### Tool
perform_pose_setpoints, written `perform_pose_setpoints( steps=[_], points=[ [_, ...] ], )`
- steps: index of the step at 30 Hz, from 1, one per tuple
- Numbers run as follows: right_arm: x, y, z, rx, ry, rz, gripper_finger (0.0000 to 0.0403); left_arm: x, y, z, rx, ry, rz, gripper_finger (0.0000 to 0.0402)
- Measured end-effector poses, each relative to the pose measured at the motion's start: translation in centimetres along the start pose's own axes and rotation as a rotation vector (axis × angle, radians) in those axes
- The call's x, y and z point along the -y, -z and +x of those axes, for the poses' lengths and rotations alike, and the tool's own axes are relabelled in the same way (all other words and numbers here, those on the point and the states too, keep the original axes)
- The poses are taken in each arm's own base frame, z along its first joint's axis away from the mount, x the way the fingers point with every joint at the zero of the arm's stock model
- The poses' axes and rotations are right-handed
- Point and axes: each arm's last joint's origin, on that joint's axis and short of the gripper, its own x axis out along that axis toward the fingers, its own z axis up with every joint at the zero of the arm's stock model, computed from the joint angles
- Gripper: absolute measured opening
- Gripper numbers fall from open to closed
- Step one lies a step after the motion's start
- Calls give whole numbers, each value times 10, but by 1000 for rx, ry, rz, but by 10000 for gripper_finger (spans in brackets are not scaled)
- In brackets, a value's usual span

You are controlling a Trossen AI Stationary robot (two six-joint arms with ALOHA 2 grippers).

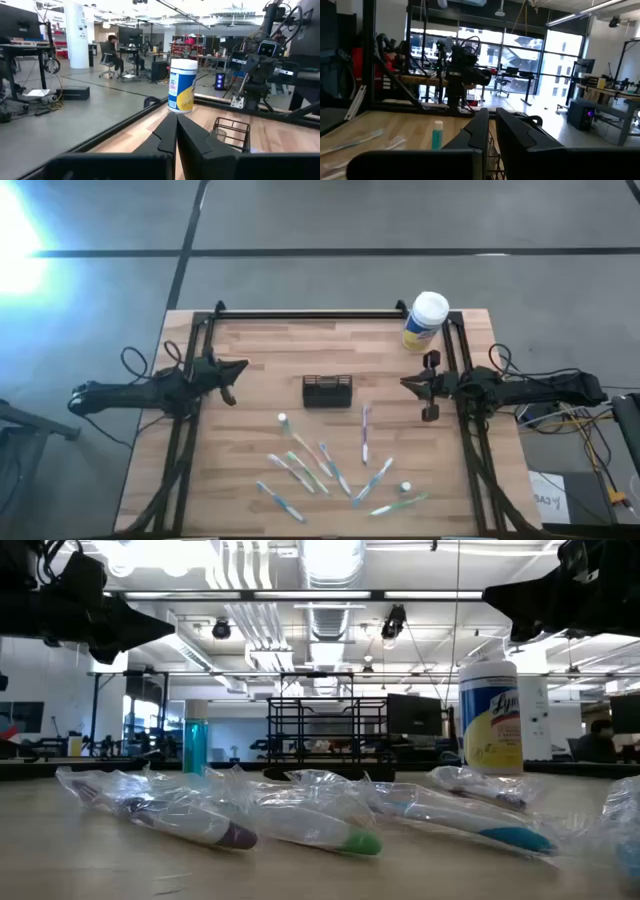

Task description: Pick & Place toothbrushing station

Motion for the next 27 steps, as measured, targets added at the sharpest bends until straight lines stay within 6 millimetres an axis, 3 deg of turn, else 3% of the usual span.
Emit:
perform_pose_setpoints(
  steps=[27],
  points=[
    [0, 6, 1, -57, 2, -27, 34, 0, 0, 0, -1, 4, -57, 14]
  ],
)
